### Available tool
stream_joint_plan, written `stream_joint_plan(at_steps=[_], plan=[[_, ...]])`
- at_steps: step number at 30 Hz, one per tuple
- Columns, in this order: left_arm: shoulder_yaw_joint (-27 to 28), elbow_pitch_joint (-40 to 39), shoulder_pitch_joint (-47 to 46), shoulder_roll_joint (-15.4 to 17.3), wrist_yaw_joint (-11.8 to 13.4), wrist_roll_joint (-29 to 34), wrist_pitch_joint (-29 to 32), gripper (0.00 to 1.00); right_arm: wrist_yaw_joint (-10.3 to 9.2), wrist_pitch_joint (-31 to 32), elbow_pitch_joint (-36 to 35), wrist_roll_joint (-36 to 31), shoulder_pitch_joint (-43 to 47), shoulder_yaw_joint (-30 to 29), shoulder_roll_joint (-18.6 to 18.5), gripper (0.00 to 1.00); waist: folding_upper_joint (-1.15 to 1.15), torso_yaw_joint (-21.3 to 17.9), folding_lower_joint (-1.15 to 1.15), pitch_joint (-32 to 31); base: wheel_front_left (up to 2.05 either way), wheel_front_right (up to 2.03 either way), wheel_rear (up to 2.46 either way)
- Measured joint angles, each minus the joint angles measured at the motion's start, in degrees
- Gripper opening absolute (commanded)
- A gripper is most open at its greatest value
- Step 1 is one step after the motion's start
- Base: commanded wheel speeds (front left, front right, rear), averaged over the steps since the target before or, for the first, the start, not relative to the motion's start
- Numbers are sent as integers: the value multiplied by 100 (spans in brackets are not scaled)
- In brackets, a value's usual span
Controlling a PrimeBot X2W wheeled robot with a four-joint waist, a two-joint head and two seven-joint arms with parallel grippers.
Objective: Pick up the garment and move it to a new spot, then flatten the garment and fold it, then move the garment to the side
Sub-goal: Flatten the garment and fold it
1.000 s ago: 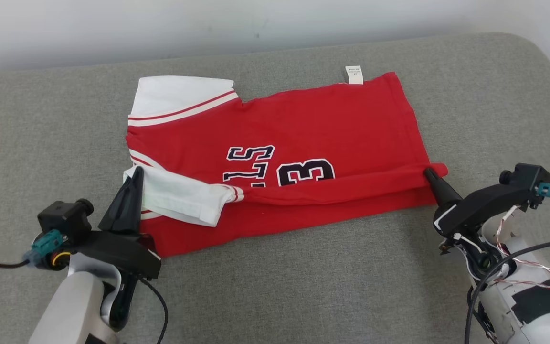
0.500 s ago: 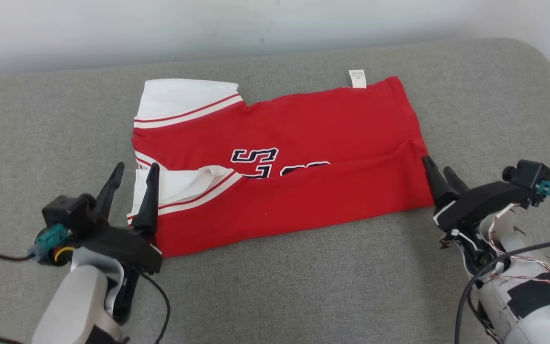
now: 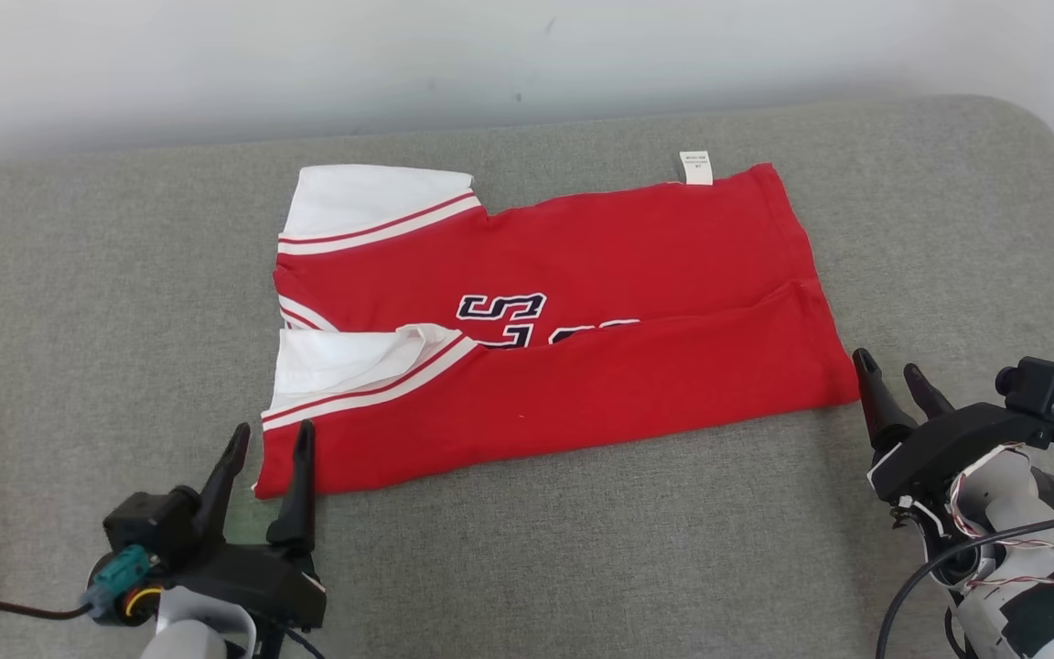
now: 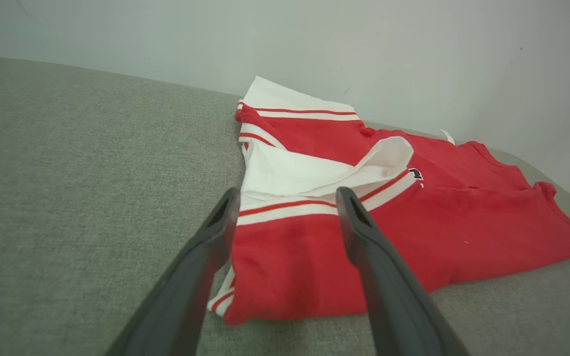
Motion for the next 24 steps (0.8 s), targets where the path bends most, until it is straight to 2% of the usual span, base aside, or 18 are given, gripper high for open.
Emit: stream_joint_plan(at_steps=[18,19,20,21,22,23,24], plan=[[-26,570,72,-66,137,509,-14,100,0,-398,851,-535,-359,450,149,100,0,68,0,332,0,0,0],[-23,592,68,-82,133,509,-14,100,0,-393,884,-526,-378,476,176,98,0,76,0,346,0,0,0],[-24,643,58,-98,130,509,-15,100,0,-389,910,-521,-406,502,193,47,0,84,0,360,0,0,0],[-16,690,47,-108,123,513,-18,56,0,-388,924,-517,-428,522,203,16,0,92,0,375,0,0,0],[-5,728,26,-115,119,513,-23,34,0,-388,933,-501,-435,545,210,0,0,101,0,386,0,0,0],[1,765,-3,-120,94,513,-24,0,0,-390,951,-476,-435,565,215,0,0,109,0,394,0,0,0],[5,805,-40,-121,90,515,-24,0,0,-391,968,-468,-435,582,214,0,0,118,0,396,0,0,0]])
